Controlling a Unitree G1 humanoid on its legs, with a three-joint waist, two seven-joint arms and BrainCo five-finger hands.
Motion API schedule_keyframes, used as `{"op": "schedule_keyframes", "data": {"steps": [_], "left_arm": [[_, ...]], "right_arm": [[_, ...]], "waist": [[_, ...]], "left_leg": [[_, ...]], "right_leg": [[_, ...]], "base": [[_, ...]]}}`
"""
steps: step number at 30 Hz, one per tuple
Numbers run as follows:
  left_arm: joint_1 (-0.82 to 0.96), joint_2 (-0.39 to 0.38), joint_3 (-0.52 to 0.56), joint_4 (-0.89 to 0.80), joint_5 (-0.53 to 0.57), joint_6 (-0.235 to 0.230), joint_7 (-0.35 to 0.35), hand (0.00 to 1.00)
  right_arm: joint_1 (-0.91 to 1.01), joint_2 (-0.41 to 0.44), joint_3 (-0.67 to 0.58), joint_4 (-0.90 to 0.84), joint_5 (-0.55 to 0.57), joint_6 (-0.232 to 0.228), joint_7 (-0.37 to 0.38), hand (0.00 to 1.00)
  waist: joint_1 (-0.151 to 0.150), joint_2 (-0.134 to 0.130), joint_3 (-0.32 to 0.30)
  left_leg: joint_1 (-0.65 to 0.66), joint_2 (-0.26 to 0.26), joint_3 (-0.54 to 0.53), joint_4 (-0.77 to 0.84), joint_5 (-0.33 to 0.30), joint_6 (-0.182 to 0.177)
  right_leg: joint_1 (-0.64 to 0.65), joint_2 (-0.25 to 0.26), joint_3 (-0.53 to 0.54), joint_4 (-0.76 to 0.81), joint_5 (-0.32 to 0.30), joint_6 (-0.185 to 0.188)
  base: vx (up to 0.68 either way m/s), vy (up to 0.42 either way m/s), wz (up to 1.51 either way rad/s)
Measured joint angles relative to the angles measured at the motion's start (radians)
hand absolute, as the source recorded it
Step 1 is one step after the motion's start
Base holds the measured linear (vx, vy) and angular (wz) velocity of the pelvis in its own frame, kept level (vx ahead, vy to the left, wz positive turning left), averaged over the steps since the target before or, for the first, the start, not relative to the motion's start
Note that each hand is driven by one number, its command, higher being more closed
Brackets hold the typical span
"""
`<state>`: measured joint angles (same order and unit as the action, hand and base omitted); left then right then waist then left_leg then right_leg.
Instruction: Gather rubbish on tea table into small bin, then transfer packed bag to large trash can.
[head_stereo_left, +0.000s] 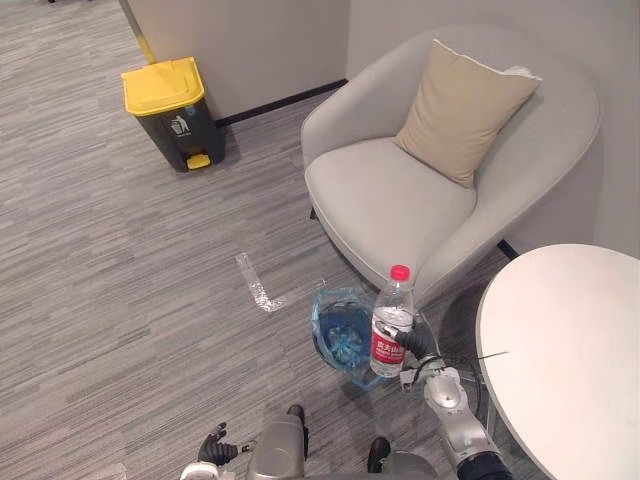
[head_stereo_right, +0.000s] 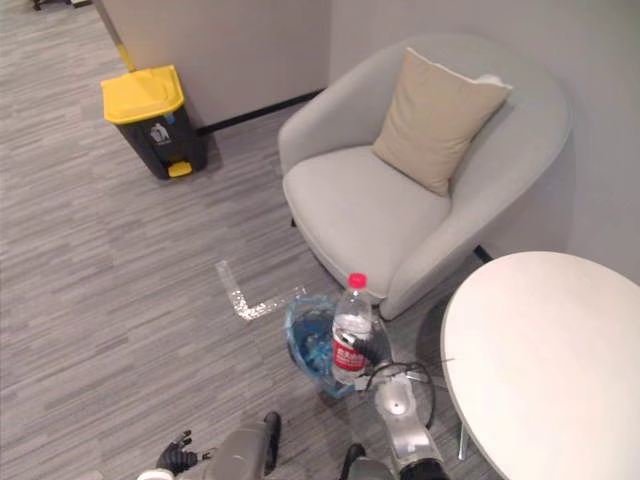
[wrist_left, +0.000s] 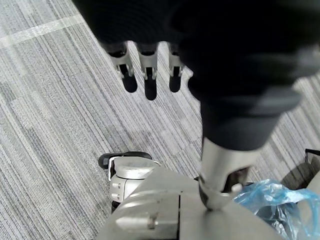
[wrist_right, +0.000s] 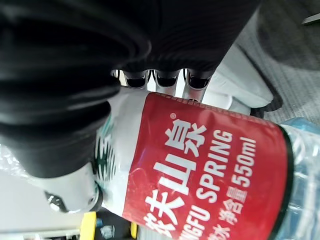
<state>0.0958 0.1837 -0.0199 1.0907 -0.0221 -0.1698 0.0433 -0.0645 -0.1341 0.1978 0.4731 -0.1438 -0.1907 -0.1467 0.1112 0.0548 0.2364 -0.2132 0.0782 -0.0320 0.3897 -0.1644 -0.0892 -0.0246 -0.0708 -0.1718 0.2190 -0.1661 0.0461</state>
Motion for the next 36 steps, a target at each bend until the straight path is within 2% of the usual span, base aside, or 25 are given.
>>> {"op": "schedule_keyframes", "data": {"steps": [2,3,4,6,7,8,9,11,12,15,19,22,29,30,34,36], "left_arm": [[-0.021,-0.003,-0.002,-0.015,-0.001,-0.002,0.001,0.0],[-0.054,-0.002,-0.003,-0.021,-0.002,-0.002,0.001,0.0],[-0.066,-0.002,-0.003,-0.022,-0.002,-0.003,0.002,0.0],[-0.122,-0.003,-0.008,-0.04,-0.041,-0.009,0.024,0.0],[-0.133,-0.006,-0.005,-0.043,-0.05,-0.011,0.028,0.0],[-0.147,-0.013,0.002,-0.056,-0.07,-0.012,0.039,0.0],[-0.164,-0.026,0.008,-0.065,-0.094,-0.015,0.047,0.0],[-0.181,-0.038,0.031,-0.076,-0.111,-0.016,0.055,0.0],[-0.213,-0.044,0.046,-0.083,-0.123,-0.02,0.066,0.0],[-0.267,-0.051,0.083,-0.105,-0.139,-0.023,0.074,0.0],[-0.388,-0.067,0.121,-0.161,-0.173,-0.043,0.09,0.0],[-0.427,-0.089,0.156,-0.198,-0.18,-0.051,0.09,0.0],[-0.439,-0.114,0.159,-0.217,-0.207,-0.054,0.099,0.0],[-0.439,-0.115,0.159,-0.217,-0.207,-0.055,0.102,0.0],[-0.439,-0.116,0.158,-0.218,-0.207,-0.058,0.108,0.0],[-0.439,-0.116,0.157,-0.218,-0.207,-0.059,0.109,0.0]], "right_arm": [[-0.08,-0.025,0.025,0.059,-0.016,0.001,-0.02,1.0],[-0.148,-0.053,0.036,0.099,-0.018,0.002,-0.034,1.0],[-0.172,-0.062,0.041,0.112,-0.021,0.003,-0.038,1.0],[-0.293,-0.095,0.042,0.173,-0.034,0.016,-0.068,1.0],[-0.312,-0.103,0.041,0.178,-0.034,0.021,-0.071,1.0],[-0.34,-0.115,0.039,0.177,-0.033,0.029,-0.08,1.0],[-0.376,-0.128,0.031,0.176,-0.033,0.035,-0.095,1.0],[-0.415,-0.137,0.028,0.176,-0.031,0.038,-0.107,1.0],[-0.467,-0.145,0.017,0.176,-0.031,0.042,-0.118,1.0],[-0.546,-0.15,0.0,0.173,-0.017,0.042,-0.142,1.0],[-0.677,-0.181,-0.008,0.173,0.01,0.043,-0.184,1.0],[-0.741,-0.189,-0.01,0.176,0.028,0.043,-0.205,1.0],[-0.805,-0.187,-0.01,0.251,0.03,0.043,-0.241,1.0],[-0.808,-0.187,-0.011,0.254,0.03,0.043,-0.245,0.0],[-0.834,-0.183,-0.025,0.265,0.03,0.043,-0.258,0.0],[-0.842,-0.18,-0.029,0.265,0.03,0.043,-0.266,0.0]], "waist": [[0.002,0.015,0.035],[0.002,0.025,0.08],[0.002,0.026,0.094],[0.012,0.02,0.165],[0.015,0.019,0.181],[0.03,0.014,0.195],[0.038,0.011,0.202],[0.045,0.008,0.213],[0.049,0.005,0.217],[0.051,-0.009,0.229],[0.056,-0.037,0.269],[0.06,-0.044,0.29],[0.086,-0.046,0.296],[0.087,-0.046,0.296],[0.088,-0.046,0.296],[0.088,-0.046,0.295]], "left_leg": [[-0.065,0.005,-0.001,0.033,-0.001,0.001],[-0.129,0.006,-0.005,0.082,-0.001,0.002],[-0.151,0.007,-0.005,0.097,-0.001,0.002],[-0.288,0.007,-0.007,0.178,-0.006,0.004],[-0.308,0.009,-0.007,0.191,-0.007,0.005],[-0.36,0.014,-0.006,0.219,-0.009,0.008],[-0.432,0.016,-0.012,0.256,-0.009,0.008],[-0.491,0.016,-0.02,0.288,-0.008,0.007],[-0.572,0.017,-0.037,0.323,-0.006,0.005],[-0.673,0.016,-0.048,0.358,0.002,0.005],[-0.865,-0.01,-0.09,0.444,0.014,-0.001],[-0.96,-0.028,-0.11,0.487,0.016,-0.006],[-1.009,-0.038,-0.12,0.496,0.02,-0.013],[-1.009,-0.038,-0.121,0.492,0.022,-0.014],[-1.01,-0.04,-0.13,0.457,0.044,-0.027],[-1.009,-0.039,-0.139,0.445,0.054,-0.036]], "right_leg": [[-0.083,0.004,0.016,0.078,-0.018,0.0],[-0.161,0.002,0.019,0.16,-0.036,-0.005],[-0.187,0.001,0.02,0.187,-0.041,-0.006],[-0.35,-0.01,0.027,0.329,-0.079,-0.008],[-0.372,-0.012,0.027,0.351,-0.083,-0.009],[-0.433,-0.017,0.03,0.395,-0.094,-0.013],[-0.507,-0.02,0.028,0.444,-0.103,-0.014],[-0.566,-0.024,0.021,0.482,-0.112,-0.019],[-0.641,-0.025,0.01,0.522,-0.117,-0.022],[-0.738,-0.035,-0.008,0.569,-0.126,-0.02],[-0.919,-0.059,-0.027,0.686,-0.147,-0.032],[-1.007,-0.078,-0.042,0.748,-0.166,-0.039],[-1.063,-0.088,-0.048,0.787,-0.185,-0.039],[-1.063,-0.089,-0.05,0.786,-0.186,-0.038],[-1.071,-0.089,-0.061,0.776,-0.189,-0.038],[-1.071,-0.087,-0.072,0.772,-0.182,-0.05]], "base": [[-0.21,-0.004,-0.13],[-0.21,-0.002,-0.06],[-0.23,0.002,-0.06],[-0.29,-0.017,0.01],[-0.31,-0.031,0.03],[-0.22,-0.029,0.0],[-0.19,-0.027,0.0],[-0.13,-0.024,0.06],[-0.13,-0.033,0.1],[-0.1,-0.027,0.12],[-0.07,-0.023,0.22],[-0.06,-0.017,0.2],[-0.02,-0.009,0.08],[-0.02,-0.025,0.09],[-0.01,-0.027,0.09],[0.0,-0.027,0.08]]}}
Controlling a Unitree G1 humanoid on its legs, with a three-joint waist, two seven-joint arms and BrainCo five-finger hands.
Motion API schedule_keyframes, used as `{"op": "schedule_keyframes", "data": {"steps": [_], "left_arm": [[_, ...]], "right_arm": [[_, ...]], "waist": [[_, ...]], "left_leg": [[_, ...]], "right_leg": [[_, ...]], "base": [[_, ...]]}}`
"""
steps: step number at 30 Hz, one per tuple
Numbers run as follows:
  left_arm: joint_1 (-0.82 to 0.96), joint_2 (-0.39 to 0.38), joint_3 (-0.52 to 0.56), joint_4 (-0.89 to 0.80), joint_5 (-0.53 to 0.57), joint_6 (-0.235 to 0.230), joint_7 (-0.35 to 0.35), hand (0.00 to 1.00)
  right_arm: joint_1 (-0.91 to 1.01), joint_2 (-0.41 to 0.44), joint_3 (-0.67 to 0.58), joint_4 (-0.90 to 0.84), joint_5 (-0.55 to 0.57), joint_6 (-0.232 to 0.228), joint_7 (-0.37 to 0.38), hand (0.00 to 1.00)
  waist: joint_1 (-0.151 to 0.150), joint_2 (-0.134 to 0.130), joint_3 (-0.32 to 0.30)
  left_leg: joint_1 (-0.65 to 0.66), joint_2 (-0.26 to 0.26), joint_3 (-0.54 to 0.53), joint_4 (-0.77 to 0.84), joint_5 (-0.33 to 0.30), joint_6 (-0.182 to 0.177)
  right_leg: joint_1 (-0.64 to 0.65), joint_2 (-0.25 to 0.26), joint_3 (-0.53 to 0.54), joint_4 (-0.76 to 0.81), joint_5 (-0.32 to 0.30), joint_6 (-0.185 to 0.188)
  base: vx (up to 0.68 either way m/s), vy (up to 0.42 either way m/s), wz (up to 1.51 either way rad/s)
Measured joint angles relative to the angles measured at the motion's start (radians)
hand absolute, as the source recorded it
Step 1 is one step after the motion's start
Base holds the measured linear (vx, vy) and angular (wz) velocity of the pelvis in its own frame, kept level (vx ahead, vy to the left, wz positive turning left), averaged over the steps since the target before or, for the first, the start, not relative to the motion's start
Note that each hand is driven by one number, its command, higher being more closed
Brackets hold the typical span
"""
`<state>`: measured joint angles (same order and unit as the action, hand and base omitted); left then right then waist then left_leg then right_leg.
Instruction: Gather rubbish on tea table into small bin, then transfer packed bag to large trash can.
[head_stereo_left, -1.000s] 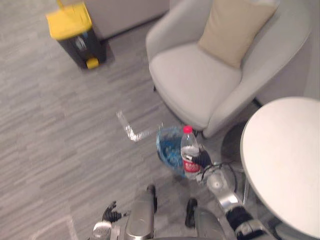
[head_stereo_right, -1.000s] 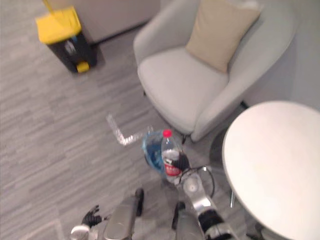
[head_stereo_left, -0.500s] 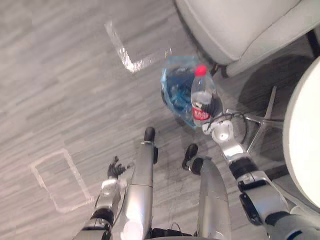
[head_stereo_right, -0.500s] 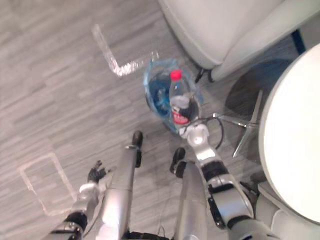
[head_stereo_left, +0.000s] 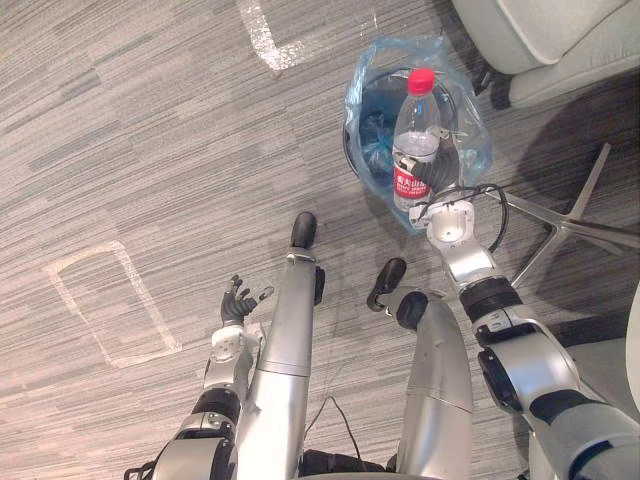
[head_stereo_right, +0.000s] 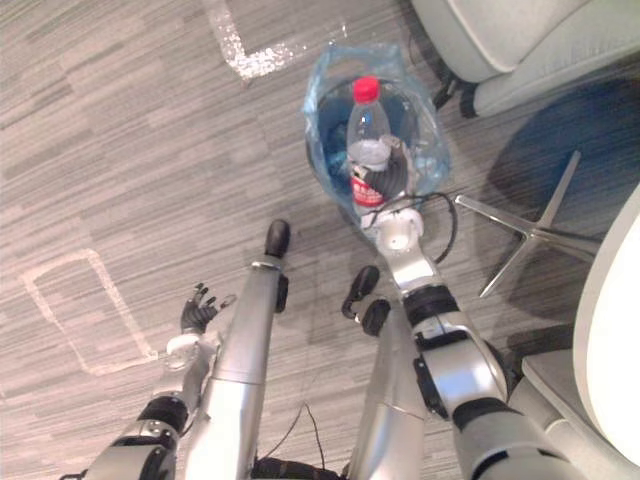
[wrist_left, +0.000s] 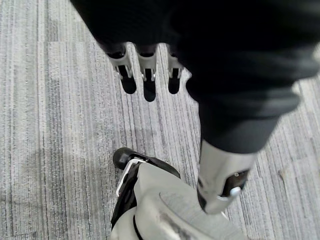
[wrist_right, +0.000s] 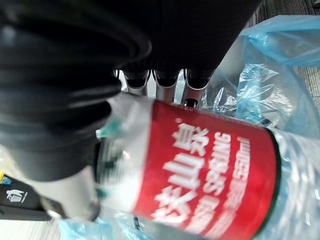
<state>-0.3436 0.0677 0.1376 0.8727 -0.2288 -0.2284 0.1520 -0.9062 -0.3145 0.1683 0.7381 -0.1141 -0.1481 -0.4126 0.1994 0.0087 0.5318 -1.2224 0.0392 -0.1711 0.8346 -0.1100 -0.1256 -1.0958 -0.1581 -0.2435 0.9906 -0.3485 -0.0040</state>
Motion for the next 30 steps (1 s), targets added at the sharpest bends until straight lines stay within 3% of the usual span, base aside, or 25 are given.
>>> {"op": "schedule_keyframes", "data": {"steps": [6,19,23,30], "left_arm": [[0.0,0.002,-0.001,0.0,0.001,-0.001,0.001,0.0],[0.001,0.045,-0.041,0.001,0.01,-0.005,0.002,0.0],[0.0,0.046,-0.041,0.005,0.011,-0.007,0.002,0.0],[-0.03,0.047,-0.04,0.038,0.011,-0.011,0.003,0.0]], "right_arm": [[-0.012,0.001,0.008,-0.003,-0.008,0.0,-0.017,0.0],[0.038,-0.007,0.158,-0.057,-0.312,0.011,-0.026,0.0],[0.017,-0.01,0.212,-0.008,-0.422,0.028,-0.018,0.0],[-0.031,-0.009,0.24,0.126,-0.478,0.065,-0.017,0.0]], "waist": [[-0.008,-0.001,-0.001],[-0.016,-0.031,-0.02],[-0.016,-0.036,-0.023],[-0.011,-0.036,-0.023]], "left_leg": [[0.012,0.007,-0.011,-0.017,0.019,-0.016],[0.081,0.036,0.002,-0.097,0.04,-0.007],[0.08,0.034,0.002,-0.098,0.04,-0.006],[0.063,0.032,-0.008,-0.097,0.038,-0.003]], "right_leg": [[0.008,0.006,-0.012,-0.002,0.003,-0.006],[0.077,0.031,-0.019,-0.093,0.035,-0.021],[0.081,0.03,-0.019,-0.099,0.039,-0.025],[0.074,0.031,-0.032,-0.104,0.038,-0.024]], "base": [[0.0,-0.008,0.02],[-0.02,0.004,-0.03],[0.01,0.011,0.02],[0.0,0.006,0.02]]}}
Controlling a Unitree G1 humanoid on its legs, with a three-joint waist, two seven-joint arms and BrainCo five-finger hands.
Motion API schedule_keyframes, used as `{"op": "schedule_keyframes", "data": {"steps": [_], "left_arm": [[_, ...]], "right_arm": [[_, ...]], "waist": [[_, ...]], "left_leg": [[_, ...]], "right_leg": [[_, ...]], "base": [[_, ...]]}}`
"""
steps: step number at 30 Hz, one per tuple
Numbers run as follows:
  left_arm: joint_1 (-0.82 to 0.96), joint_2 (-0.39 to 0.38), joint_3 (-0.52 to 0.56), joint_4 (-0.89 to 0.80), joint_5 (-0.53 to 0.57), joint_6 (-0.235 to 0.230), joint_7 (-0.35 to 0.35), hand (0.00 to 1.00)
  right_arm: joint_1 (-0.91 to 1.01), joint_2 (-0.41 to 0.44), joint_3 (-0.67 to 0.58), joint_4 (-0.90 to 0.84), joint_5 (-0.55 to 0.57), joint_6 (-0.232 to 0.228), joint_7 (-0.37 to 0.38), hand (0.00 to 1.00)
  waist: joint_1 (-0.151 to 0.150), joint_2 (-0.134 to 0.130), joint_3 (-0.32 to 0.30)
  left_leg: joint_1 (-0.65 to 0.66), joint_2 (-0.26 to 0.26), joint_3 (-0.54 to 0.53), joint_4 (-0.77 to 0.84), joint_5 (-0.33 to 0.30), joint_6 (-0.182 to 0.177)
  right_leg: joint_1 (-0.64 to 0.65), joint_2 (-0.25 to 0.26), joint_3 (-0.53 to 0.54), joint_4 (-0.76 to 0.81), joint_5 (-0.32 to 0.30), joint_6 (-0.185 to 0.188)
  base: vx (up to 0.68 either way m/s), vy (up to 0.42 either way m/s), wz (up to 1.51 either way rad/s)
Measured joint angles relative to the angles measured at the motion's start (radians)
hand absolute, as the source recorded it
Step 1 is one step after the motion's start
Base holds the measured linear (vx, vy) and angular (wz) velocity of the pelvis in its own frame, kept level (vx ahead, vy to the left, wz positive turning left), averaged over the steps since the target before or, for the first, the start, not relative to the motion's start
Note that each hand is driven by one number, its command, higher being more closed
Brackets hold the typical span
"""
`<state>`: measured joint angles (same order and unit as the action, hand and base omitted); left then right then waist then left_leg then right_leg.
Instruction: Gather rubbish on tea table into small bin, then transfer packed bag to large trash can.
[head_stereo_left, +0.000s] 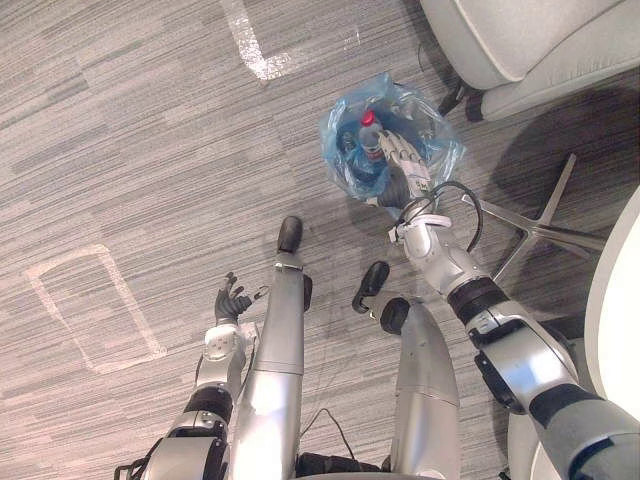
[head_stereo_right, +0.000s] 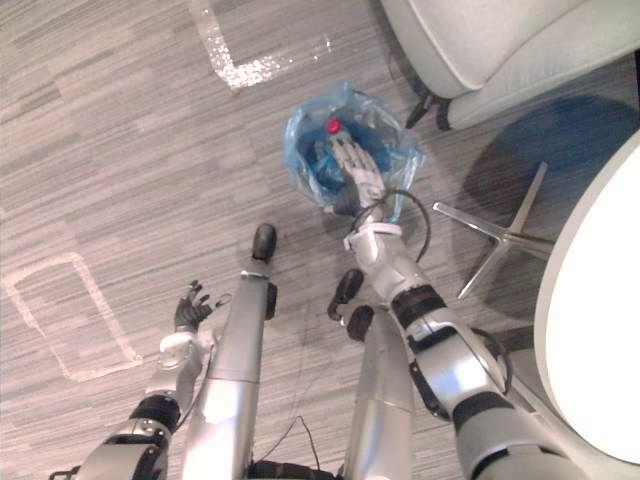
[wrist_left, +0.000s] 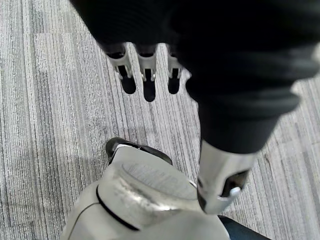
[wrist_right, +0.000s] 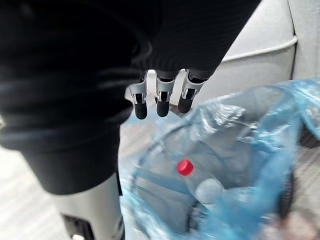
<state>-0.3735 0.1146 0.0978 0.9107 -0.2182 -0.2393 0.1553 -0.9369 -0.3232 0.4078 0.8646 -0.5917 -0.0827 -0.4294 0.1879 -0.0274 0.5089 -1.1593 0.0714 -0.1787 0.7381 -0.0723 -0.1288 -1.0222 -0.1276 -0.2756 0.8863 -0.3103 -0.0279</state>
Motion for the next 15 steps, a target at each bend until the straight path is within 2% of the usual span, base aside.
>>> {"op": "schedule_keyframes", "data": {"steps": [6,10,11,15], "left_arm": [[-0.018,-0.009,0.003,0.003,-0.012,-0.018,0.018,0.0],[-0.028,-0.016,0.002,0.003,-0.022,-0.018,0.018,0.0],[-0.028,-0.018,0.002,0.003,-0.022,-0.018,0.018,0.0],[-0.029,-0.023,0.002,0.002,-0.031,-0.018,0.019,0.0]], "right_arm": [[-0.073,0.003,-0.008,0.131,-0.027,0.057,-0.002,0.0],[-0.088,0.01,-0.015,0.187,-0.028,0.078,-0.001,0.0],[-0.088,0.012,-0.015,0.195,-0.027,0.081,-0.001,1.0],[-0.087,0.04,-0.016,0.233,-0.025,0.092,0.007,1.0]], "waist": [[0.0,-0.006,-0.013],[0.006,-0.005,-0.013],[0.007,-0.005,-0.013],[0.011,-0.005,-0.013]], "left_leg": [[-0.104,-0.029,-0.043,0.039,0.004,-0.006],[-0.137,-0.047,-0.059,0.051,0.007,-0.01],[-0.138,-0.049,-0.06,0.052,0.008,-0.01],[-0.153,-0.05,-0.064,0.053,0.013,-0.009]], "right_leg": [[-0.09,-0.021,-0.034,0.058,-0.021,-0.007],[-0.124,-0.039,-0.042,0.099,-0.039,-0.01],[-0.126,-0.043,-0.043,0.104,-0.042,-0.009],[-0.14,-0.049,-0.056,0.122,-0.061,-0.009]], "base": [[0.0,0.015,0.15],[-0.01,0.005,0.17],[-0.02,-0.003,0.15],[-0.02,-0.005,0.11]]}}
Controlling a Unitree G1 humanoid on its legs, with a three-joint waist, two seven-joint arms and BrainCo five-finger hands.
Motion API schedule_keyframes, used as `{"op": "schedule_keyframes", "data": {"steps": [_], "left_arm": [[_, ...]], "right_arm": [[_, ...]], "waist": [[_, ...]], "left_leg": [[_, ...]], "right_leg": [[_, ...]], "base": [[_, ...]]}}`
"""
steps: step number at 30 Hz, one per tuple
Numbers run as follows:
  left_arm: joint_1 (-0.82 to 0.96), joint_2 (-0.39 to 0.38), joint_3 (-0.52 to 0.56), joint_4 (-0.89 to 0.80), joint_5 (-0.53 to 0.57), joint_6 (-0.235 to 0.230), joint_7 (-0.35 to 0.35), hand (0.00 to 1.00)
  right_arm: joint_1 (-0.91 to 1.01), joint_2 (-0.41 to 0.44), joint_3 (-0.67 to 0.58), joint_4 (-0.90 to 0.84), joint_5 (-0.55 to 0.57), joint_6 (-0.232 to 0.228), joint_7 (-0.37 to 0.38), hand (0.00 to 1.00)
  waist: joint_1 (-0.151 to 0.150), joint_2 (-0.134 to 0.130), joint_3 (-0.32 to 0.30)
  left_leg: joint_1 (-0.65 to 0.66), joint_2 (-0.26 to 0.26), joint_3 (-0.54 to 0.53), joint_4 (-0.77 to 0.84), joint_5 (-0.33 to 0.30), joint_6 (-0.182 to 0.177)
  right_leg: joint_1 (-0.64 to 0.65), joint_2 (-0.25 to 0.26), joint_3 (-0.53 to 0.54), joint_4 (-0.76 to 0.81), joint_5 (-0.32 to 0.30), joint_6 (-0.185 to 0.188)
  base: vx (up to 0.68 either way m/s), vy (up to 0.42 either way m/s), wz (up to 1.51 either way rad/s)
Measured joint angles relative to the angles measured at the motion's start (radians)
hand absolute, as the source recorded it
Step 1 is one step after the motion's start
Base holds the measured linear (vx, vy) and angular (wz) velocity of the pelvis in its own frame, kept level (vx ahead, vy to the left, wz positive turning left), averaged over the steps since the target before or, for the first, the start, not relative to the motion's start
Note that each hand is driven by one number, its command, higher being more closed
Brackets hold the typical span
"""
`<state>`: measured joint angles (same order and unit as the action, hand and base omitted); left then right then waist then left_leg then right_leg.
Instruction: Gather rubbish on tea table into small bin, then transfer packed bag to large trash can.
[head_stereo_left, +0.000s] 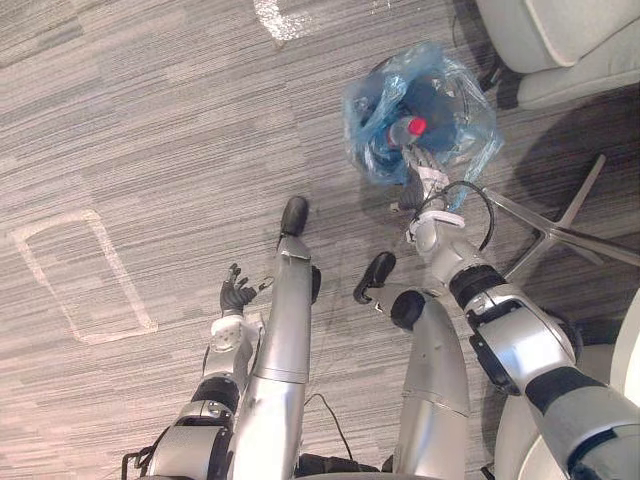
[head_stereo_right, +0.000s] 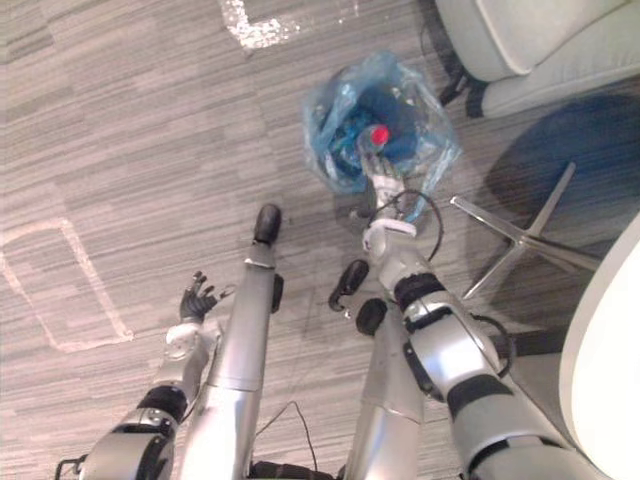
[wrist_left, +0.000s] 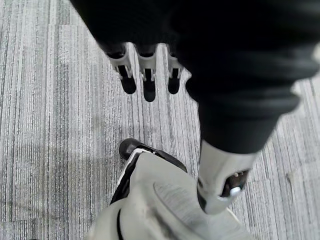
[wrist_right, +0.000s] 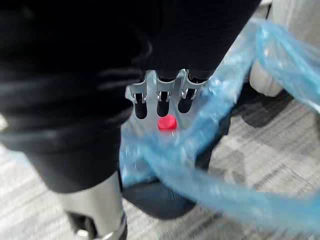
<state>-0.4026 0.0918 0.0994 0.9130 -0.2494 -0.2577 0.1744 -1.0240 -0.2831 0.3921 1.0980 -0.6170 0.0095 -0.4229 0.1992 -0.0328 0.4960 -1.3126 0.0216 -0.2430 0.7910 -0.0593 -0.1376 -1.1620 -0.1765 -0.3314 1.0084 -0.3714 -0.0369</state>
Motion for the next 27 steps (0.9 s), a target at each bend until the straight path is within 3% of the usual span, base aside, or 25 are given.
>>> {"op": "schedule_keyframes", "data": {"steps": [7,19,27], "left_arm": [[-0.008,-0.008,-0.001,-0.003,-0.01,0.0,0.002,0.0],[-0.007,-0.009,-0.002,-0.021,-0.018,0.003,0.001,0.0],[0.037,-0.006,-0.003,-0.073,-0.015,0.023,-0.002,0.0]], "right_arm": [[0.0,0.014,0.0,-0.001,0.025,-0.003,0.011,1.0],[0.069,0.011,-0.035,-0.111,0.118,-0.018,0.007,1.0],[0.237,0.056,-0.038,-0.38,0.197,-0.036,-0.009,1.0]], "waist": [[0.005,0.0,0.0],[0.004,0.0,0.0],[-0.012,-0.002,-0.001]], "left_leg": [[-0.033,-0.013,-0.015,0.023,0.005,-0.009],[0.0,-0.004,-0.012,0.012,0.01,-0.017],[0.225,0.029,0.015,-0.146,0.043,-0.01]], "right_leg": [[-0.029,-0.007,-0.012,0.038,-0.015,-0.02],[-0.01,-0.007,-0.006,0.045,-0.02,-0.02],[0.2,0.024,-0.011,-0.109,0.025,-0.023]], "base": [[0.0,0.004,0.08],[0.0,0.003,-0.01],[0.01,0.0,-0.04]]}}
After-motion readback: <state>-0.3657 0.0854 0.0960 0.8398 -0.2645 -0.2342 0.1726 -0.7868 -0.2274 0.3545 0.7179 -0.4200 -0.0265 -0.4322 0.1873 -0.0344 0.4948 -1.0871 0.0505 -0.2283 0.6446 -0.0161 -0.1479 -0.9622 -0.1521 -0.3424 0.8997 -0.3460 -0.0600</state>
